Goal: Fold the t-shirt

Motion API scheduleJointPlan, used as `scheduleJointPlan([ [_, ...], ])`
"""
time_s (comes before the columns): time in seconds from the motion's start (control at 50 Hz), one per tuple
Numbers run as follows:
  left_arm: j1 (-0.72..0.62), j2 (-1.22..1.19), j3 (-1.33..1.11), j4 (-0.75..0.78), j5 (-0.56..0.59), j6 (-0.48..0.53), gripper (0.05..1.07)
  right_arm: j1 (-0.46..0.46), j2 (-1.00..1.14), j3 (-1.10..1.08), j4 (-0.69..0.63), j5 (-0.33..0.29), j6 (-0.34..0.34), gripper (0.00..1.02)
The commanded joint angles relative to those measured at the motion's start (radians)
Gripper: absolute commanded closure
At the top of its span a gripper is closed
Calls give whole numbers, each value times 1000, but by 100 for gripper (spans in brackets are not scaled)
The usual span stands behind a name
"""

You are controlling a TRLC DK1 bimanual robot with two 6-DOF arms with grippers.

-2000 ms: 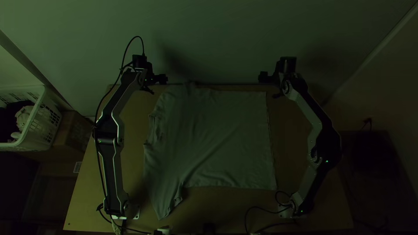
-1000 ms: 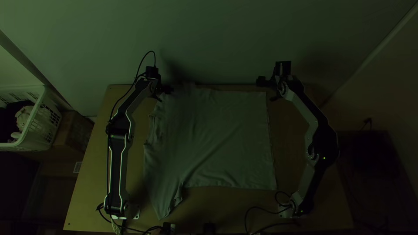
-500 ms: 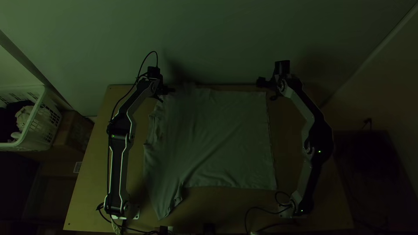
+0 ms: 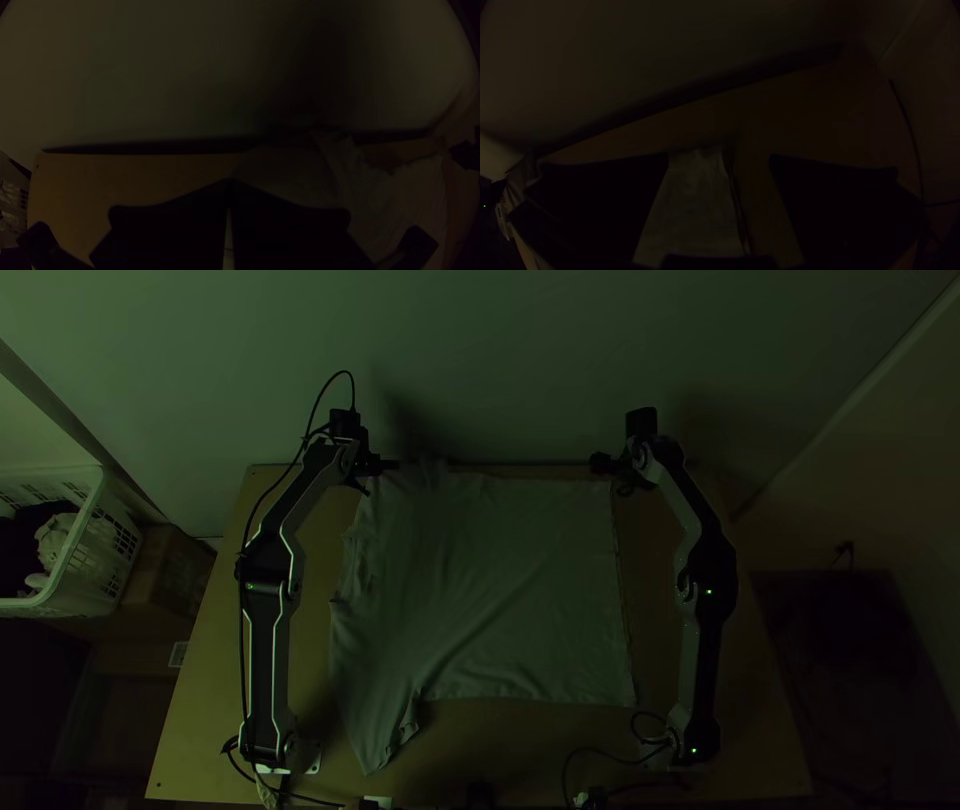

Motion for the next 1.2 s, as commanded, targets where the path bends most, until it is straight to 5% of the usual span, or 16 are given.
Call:
scheduleJointPlan([
  [0.0,-1,-47,8,-18,6,3,105,-4,53,46,-18,-6,44,16],
  [0.3,3,-51,7,-35,6,1,105,2,129,97,-19,-23,70,19],
  [0.4,5,-53,7,-38,6,1,105,4,147,101,-13,-28,70,50],
  [0.54,8,-53,4,-46,6,1,105,10,162,101,-16,-48,69,74],
  [0.6,11,-53,4,-47,6,1,105,10,165,101,-13,-61,61,95],
  [0.8,16,-54,4,-50,6,3,105,10,162,110,-2,-61,41,100],
  [1.04,36,-74,2,-50,33,-16,105,12,133,115,27,49,-9,100],
  [1.18,49,-103,-22,-52,52,-31,105,12,103,115,36,52,-23,100],
])
